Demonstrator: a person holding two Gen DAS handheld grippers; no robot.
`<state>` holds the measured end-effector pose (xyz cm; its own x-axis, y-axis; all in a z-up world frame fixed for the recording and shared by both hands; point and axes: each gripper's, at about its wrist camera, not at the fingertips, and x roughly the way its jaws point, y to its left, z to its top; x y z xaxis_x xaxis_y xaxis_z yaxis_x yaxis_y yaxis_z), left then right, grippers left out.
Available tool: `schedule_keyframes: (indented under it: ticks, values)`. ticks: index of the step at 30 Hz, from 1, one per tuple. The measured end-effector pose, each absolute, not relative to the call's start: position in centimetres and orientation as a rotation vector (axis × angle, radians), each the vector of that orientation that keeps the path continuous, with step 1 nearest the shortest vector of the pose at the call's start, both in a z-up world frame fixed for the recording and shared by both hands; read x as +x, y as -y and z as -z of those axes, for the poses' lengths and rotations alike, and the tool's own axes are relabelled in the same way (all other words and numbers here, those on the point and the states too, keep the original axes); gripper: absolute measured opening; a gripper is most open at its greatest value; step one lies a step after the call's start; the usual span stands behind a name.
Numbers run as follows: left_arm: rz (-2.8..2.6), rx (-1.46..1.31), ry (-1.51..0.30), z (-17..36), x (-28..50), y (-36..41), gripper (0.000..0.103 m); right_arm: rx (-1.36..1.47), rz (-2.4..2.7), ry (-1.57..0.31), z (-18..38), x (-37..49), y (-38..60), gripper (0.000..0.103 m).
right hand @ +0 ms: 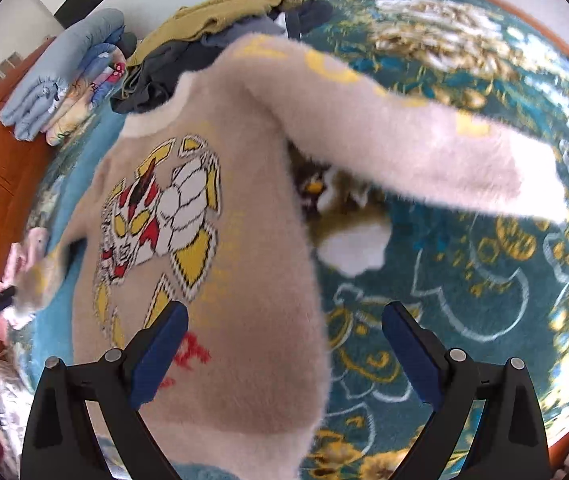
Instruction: Fold clothes
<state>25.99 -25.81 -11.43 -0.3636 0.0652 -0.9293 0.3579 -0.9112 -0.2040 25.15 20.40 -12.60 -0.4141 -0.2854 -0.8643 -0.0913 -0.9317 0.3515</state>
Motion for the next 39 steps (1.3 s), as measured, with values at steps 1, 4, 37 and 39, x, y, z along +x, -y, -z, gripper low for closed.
schedule_keyframes:
  ticks: [1,4,37,39]
  values:
    - [2.389,1.696,-0.599,12.1,26.1,24.8,0.047,1.628,2.479,0.555,13.0,25.4,-20.6,0.098]
    - [2.387,1.82,-0.706,14.0,26.4,21.8,0.047,1.63,2.458,0.625,13.7,25.9,-21.2,0.098]
    - [2.408,1.855,-0.909,13.4,28.6,14.5,0.011,1.489,2.326,0.945,12.0,26.9,-22.7,0.012]
    - [2.407,1.867,-0.898,13.2,28.6,15.4,0.011,1.486,2.33,0.916,11.4,27.4,-22.5,0.012]
